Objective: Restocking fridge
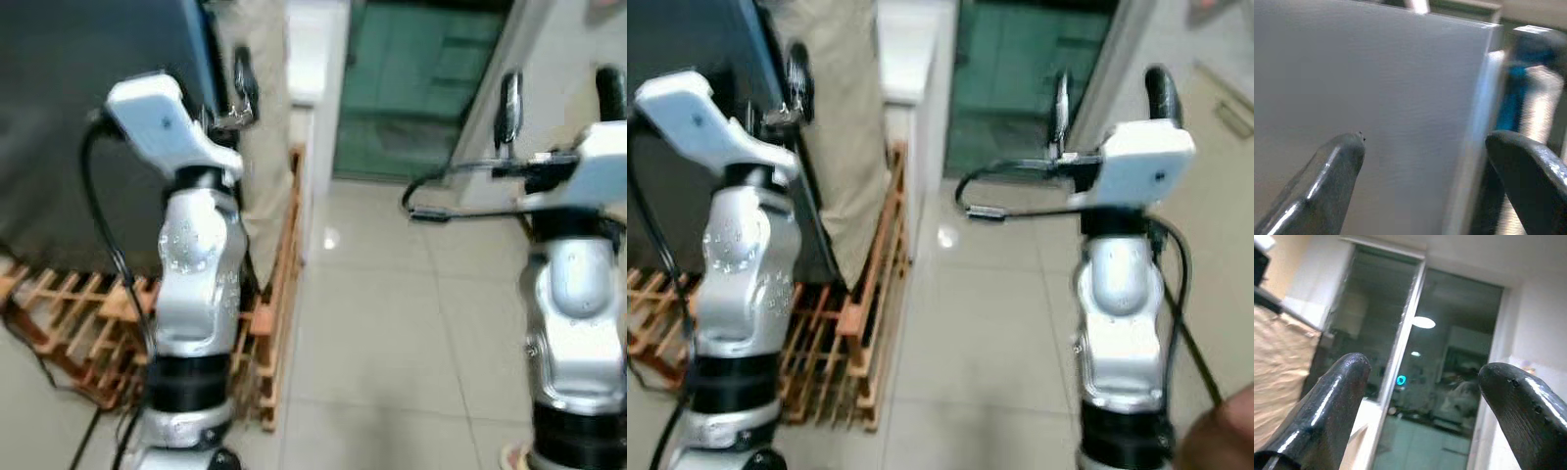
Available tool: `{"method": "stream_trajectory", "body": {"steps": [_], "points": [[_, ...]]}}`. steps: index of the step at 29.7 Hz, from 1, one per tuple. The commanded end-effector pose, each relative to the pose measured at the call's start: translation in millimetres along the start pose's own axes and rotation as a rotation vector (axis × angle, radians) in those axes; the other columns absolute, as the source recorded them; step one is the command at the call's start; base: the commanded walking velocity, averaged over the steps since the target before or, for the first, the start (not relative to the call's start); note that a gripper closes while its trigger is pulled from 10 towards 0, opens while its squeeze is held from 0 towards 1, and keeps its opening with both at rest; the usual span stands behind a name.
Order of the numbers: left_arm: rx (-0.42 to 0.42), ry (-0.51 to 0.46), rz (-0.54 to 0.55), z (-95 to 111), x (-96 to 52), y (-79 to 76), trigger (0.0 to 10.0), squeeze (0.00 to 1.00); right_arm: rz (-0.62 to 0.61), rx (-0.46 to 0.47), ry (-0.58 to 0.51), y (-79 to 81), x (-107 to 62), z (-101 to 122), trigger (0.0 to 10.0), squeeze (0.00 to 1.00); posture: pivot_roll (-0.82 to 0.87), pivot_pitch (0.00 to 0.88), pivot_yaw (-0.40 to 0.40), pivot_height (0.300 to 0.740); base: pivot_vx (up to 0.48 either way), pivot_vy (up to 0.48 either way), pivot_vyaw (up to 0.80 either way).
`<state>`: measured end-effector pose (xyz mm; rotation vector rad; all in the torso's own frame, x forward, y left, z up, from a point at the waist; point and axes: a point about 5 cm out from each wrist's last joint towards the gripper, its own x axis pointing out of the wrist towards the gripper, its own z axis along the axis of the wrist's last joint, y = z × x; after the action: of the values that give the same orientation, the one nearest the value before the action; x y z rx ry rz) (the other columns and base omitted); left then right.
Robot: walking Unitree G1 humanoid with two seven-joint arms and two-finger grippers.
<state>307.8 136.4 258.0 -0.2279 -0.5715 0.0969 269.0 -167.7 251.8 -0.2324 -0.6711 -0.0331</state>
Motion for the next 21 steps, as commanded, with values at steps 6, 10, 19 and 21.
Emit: {"method": "stream_trajectory", "body": {"steps": [6,10,19,21], "points": [[0.017,0.206,-0.107,-31,-2.3,-20.6,10.0,0.00,0.000,0.061,0.123,-2.5,-9.3,-19,10.0,0.00,-0.17,0.000,-0.011,0.740,0.000,0.000,0.00],[0.017,0.217,-0.131,-30,-2.6,-22.3,10.0,0.00,0.008,0.090,0.180,-0.4,-14.6,-27,10.0,0.00,-0.17,0.000,0.001,0.740,0.000,0.000,0.00],[0.051,0.311,-0.212,-34,-19.6,-18.5,10.0,0.00,0.036,0.126,0.271,3.8,-29.2,-40,10.0,0.00,-0.16,0.000,0.010,0.740,0.000,0.000,0.00],[0.066,0.344,-0.230,-37,-24.5,-18.2,10.0,0.00,0.039,0.128,0.284,4.1,-31.5,-42,10.0,0.00,-0.16,0.000,0.010,0.740,0.000,0.000,0.00]]}}
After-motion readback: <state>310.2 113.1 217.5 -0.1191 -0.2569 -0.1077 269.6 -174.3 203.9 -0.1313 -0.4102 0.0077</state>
